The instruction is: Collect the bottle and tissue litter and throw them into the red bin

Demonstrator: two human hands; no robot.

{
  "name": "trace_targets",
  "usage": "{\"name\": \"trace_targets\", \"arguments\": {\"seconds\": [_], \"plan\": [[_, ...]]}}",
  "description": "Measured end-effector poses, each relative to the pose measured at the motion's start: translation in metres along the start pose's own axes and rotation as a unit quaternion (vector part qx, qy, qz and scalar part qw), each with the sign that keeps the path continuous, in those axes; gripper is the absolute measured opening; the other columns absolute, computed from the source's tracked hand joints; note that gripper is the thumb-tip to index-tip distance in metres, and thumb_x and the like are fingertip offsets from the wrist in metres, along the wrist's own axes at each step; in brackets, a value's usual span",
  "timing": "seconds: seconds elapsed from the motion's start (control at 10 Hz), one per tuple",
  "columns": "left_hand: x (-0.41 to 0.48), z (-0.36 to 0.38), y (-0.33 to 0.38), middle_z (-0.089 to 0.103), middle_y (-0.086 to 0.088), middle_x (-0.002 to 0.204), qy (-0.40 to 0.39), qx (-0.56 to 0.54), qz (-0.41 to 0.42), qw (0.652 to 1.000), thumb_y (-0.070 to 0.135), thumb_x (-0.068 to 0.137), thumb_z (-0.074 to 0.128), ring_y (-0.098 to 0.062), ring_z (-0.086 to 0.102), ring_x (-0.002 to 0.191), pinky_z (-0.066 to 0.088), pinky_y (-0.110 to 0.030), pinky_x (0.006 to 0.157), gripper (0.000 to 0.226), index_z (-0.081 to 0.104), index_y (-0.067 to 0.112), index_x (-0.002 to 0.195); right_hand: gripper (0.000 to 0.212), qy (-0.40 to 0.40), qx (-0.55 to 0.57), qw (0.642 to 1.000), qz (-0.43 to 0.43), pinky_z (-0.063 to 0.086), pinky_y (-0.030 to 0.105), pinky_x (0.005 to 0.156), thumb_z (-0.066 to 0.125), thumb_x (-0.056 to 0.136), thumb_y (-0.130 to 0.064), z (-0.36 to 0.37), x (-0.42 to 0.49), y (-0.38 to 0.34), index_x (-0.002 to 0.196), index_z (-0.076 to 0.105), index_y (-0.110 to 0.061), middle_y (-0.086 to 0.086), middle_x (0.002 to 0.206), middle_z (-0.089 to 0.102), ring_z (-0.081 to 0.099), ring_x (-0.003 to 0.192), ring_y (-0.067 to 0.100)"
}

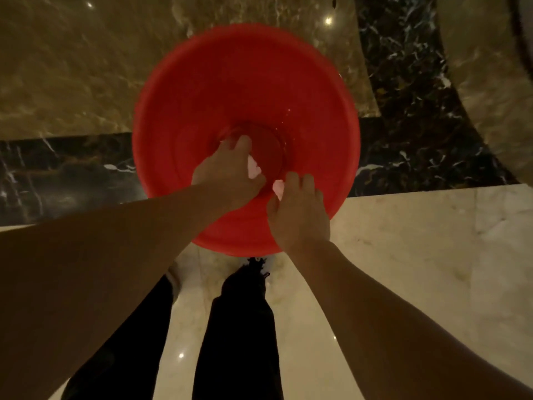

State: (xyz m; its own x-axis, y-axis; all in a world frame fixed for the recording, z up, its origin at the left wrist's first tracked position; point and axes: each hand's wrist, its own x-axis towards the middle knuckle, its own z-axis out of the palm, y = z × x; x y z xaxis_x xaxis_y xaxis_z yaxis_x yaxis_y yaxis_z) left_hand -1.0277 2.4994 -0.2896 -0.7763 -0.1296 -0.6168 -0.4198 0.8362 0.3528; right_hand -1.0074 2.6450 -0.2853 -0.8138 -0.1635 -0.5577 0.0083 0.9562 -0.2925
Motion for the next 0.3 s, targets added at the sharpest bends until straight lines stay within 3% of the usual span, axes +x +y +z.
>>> {"name": "trace_targets", "arguments": {"seconds": [0.1,0.3], "plan": [[0.02,0.023,0.008,0.042,-0.018,0.137,-0.015,0.021,-0.019,0.999,0.038,0.082,0.064,-0.043,0.054,0.111,0.048,-0.048,0.08,0.073,0.029,0.019,0.143,0.048,-0.024,0.021,0.999,0.019,0.043,0.046,0.087,0.05,0.092,-0.024,0.011,0.01,0.016,0.137,0.038,-0.012,0.014,0.129,0.045,0.048,0.108,0.036],[0.017,0.031,-0.002,0.042,-0.019,0.134,-0.052,0.057,-0.08,0.994,0.036,0.088,0.059,-0.043,0.054,0.112,0.044,-0.044,0.078,0.061,0.035,0.014,0.14,0.055,-0.059,0.047,0.997,0.021,0.046,0.047,0.092,0.047,0.09,-0.019,0.014,0.003,0.02,0.142,0.034,-0.008,0.015,0.129,0.044,0.046,0.114,0.035]]}}
